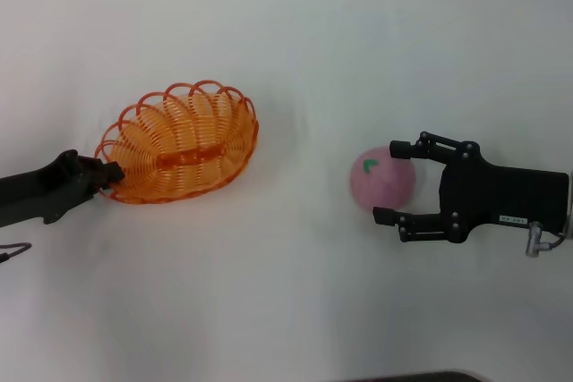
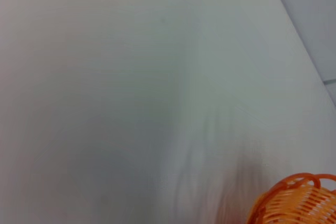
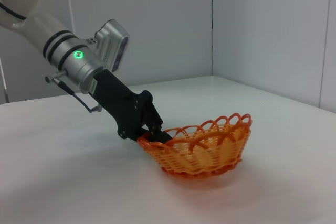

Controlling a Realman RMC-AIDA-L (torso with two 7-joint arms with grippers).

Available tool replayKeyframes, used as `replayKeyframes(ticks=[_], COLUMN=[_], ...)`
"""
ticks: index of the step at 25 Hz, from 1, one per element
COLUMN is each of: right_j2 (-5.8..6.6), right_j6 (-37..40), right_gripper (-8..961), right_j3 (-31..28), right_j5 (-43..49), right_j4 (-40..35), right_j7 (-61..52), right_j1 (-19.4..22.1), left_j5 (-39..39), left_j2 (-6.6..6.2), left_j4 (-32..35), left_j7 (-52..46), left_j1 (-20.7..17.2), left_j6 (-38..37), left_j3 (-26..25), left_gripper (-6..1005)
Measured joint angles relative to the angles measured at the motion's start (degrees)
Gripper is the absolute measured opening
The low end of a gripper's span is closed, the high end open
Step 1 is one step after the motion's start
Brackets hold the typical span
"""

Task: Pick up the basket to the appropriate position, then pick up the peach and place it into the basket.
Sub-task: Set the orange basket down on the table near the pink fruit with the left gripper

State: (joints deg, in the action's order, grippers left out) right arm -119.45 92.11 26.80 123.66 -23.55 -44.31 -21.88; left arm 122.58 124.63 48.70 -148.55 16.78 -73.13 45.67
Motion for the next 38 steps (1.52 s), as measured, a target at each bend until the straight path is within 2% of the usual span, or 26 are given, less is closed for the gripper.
replayKeyframes(ticks=[9, 14, 20, 28, 34, 38], right_j2=[0.00, 0.00, 0.00, 0.05, 0.09, 0.09], right_j6=[0.00, -0.01, -0.13, -0.18, -0.19, -0.19], right_gripper=[941, 941, 942, 942, 942, 942], right_j3=[0.00, 0.00, 0.00, 0.00, -0.03, -0.08], right_j5=[0.00, 0.00, 0.00, 0.00, 0.00, 0.00], right_j4=[0.00, 0.00, 0.00, 0.00, 0.00, 0.00], right_j7=[-0.01, -0.02, 0.10, 0.15, 0.20, 0.27], right_j1=[0.00, 0.00, 0.00, 0.00, 0.15, 0.25], left_j5=[-0.01, 0.49, 0.65, 0.73, 0.24, 0.14], left_j2=[0.00, 0.00, 0.00, 0.00, 0.00, 0.00], left_j4=[1.95, 4.10, 4.73, 5.40, 7.77, 8.15], left_j7=[-0.34, -1.37, -1.87, -1.84, -1.33, 0.10], left_j1=[0.00, -0.05, -0.11, -0.34, -1.31, -1.57], left_j6=[-0.13, -0.11, -0.62, -2.91, -6.91, -9.01], left_j3=[0.68, 3.87, 4.02, 3.67, 1.71, -0.61], left_gripper=[79, 85, 93, 184, 312, 439])
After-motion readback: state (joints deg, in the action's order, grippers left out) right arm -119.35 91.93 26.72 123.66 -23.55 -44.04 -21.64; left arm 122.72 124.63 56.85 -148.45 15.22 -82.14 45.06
